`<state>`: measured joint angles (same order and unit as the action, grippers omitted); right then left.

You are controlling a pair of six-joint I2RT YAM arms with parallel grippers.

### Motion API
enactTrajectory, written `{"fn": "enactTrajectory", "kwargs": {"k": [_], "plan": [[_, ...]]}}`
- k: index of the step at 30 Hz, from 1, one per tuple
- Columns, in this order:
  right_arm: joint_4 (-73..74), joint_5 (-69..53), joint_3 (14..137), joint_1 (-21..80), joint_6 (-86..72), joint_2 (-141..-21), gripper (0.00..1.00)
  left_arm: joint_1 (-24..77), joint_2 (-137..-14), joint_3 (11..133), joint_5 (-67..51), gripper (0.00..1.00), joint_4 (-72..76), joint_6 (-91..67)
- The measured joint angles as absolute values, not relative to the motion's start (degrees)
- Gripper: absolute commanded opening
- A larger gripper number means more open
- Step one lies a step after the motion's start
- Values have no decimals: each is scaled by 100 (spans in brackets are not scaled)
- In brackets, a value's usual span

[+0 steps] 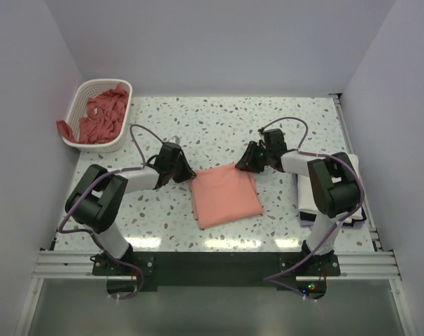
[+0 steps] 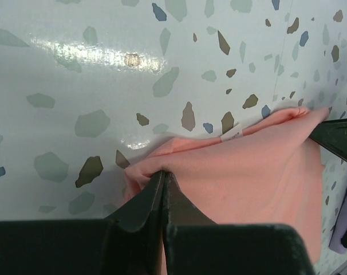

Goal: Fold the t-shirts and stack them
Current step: Fold the tshirt

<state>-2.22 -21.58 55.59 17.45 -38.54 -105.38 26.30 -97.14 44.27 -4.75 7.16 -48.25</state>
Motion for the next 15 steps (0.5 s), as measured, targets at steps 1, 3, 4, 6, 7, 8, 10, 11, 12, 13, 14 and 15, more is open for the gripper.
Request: {"fn": "enactTrajectory", "kwargs": {"k": [1,3,4,6,7,8,10,11,12,13,14,15], "plan": [[-217,-2171,5559,1728,-3852,-10536,37,2624,-9712,4440,-484,8,703,-4816],[-165,-2178,5559,1708,-3833,-10499,37,2624,-9706,4528,-489,11,585,-4718],[-84,-2171,5559,1704,-3811,-10449,38,2624,-9697,4584,-491,14,508,-4672],[117,-2106,5557,1691,-3752,-10280,40,2626,-9657,4724,-502,17,360,-4563],[237,-2029,5553,1686,-3717,-10160,41,2635,-9625,4812,-508,20,270,-4512],[322,-1997,5546,1684,-3693,-10047,45,2661,-9579,4904,-508,22,191,-4460],[519,-1855,5535,1673,-3603,-9717,50,2759,-9472,5070,-449,24,58,-4383],[626,-1761,5537,1664,-3557,-9542,51,2871,-9400,5151,-416,24,5,-4362],[720,-1678,5535,1653,-3503,-9367,55,3033,-9319,5229,-366,24,-34,-4342],[784,-1588,5531,1640,-3463,-9203,57,3173,-9264,5271,-360,24,-51,-4333],[827,-1529,5507,1614,-3424,-9048,59,3380,-9207,5301,-357,24,-51,-4329],[878,-1455,5474,1594,-3382,-8899,63,3583,-9166,5308,-351,24,-38,-4333]]}}
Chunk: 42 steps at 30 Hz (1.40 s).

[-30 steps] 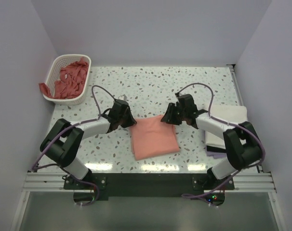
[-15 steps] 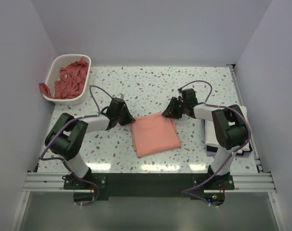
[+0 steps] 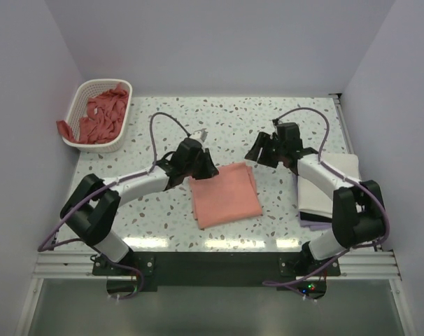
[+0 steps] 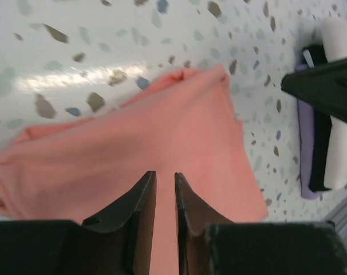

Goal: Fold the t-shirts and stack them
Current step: Fold the tshirt, then neatly place the folded tshirt to the corner

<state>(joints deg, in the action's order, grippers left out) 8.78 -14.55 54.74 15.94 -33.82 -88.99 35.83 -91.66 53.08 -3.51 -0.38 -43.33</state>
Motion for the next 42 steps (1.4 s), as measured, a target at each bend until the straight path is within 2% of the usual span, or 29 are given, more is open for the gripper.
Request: {"fn": "enactTrajectory", "kwargs": {"k": [6,14,23,27,33,36,37,38,40,41,42], "plan": [[1035,-1273,5105,1535,-3162,-8353,72,4580,-9205,5271,-438,23,-30,-4418],[1074,-1253,4587,1691,-2969,-8464,72,5544,-9867,5271,-585,21,222,-4633],[956,-1063,4370,2023,-2928,-8827,70,5675,-10186,5223,-598,20,362,-4812],[722,-1007,4372,2075,-2928,-8925,65,5677,-10186,5223,-582,20,360,-4845],[554,-685,4401,2366,-2921,-9030,51,5677,-10186,5223,-576,20,355,-4845],[574,-408,4462,2554,-2932,-9111,39,5677,-10191,5223,-576,20,357,-4847],[578,-357,4477,2589,-2934,-9126,33,5677,-10191,5223,-576,20,357,-4845],[591,-261,4501,2639,-2939,-9157,21,5677,-10191,5223,-576,20,357,-4847],[617,-113,4578,2744,-2971,-9262,10,5677,-10191,5223,-576,20,360,-4847],[642,-32,4639,2803,-2991,-9312,0,5677,-10191,5223,-574,20,360,-4847],[650,43,4700,2869,-2991,-9360,0,5677,-10191,5223,-572,20,362,-4847]]}}
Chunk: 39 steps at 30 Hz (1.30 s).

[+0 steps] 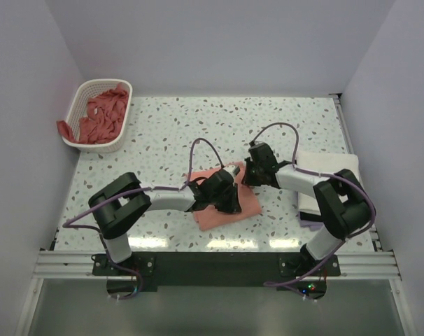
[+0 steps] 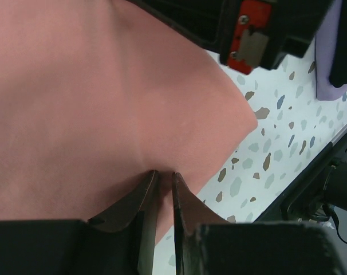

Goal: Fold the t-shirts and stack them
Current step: Neatly place the folded tshirt to the corner

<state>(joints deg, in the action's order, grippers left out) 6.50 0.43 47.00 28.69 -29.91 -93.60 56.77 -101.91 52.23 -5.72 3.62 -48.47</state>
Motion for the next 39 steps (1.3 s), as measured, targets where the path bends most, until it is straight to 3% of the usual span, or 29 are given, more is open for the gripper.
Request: {"fn": "enactTrajectory", "kwargs": {"k": [10,18,28,33,39], "plan": [[843,617,4906,3146,-3345,-9450,0,5625,-10040,5223,-419,20,154,-4842],[2119,1330,5561,3148,-3900,-9692,0,5050,-8989,5098,-331,20,-301,-4788],[3828,2014,8125,3009,-4112,-11454,0,4650,-8337,5081,-311,20,-576,-4646],[4637,2373,10082,2587,-4132,-12667,0,4624,-8208,5039,-285,20,-781,-4613],[5284,2659,11367,1831,-4593,-13375,0,4606,-7802,4989,-196,21,-1039,-4574]]}}
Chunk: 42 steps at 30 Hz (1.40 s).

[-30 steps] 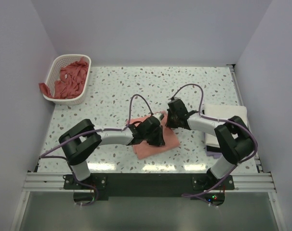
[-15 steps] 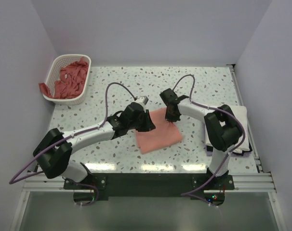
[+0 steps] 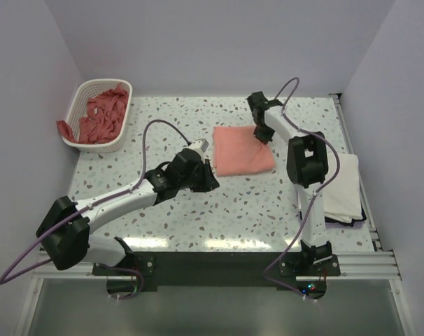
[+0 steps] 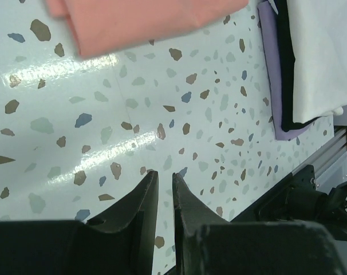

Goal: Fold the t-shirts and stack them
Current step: Neatly place the folded tshirt to the corner

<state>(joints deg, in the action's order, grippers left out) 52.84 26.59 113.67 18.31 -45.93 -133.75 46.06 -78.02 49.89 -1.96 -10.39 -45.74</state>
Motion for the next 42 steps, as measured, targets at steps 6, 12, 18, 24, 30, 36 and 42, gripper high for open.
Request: {"fn": "enactTrajectory", "kwargs": {"k": [6,12,18,24,30,36,42], "plan": [[5859,2978,11839,921,-5529,-13482,0,4578,-7732,4991,-143,21,-1177,-4541],[6198,3039,11078,154,-6746,-13098,0,4578,-7734,4991,-150,21,-1184,-4539],[5913,2703,9959,-110,-7373,-12442,0,4576,-7762,4991,-169,21,-1168,-4539],[5769,2171,10449,-25,-7463,-12781,0,4576,-7791,4991,-180,21,-1170,-4539],[5478,1811,10951,-5,-7577,-13139,0,4576,-7791,4993,-178,21,-1199,-4528],[5557,1826,11552,-5,-7614,-13458,0,4576,-7791,5013,-169,21,-1304,-4471],[5739,1988,11548,-51,-7644,-13299,0,4576,-7791,5015,-176,21,-1306,-4431]]}}
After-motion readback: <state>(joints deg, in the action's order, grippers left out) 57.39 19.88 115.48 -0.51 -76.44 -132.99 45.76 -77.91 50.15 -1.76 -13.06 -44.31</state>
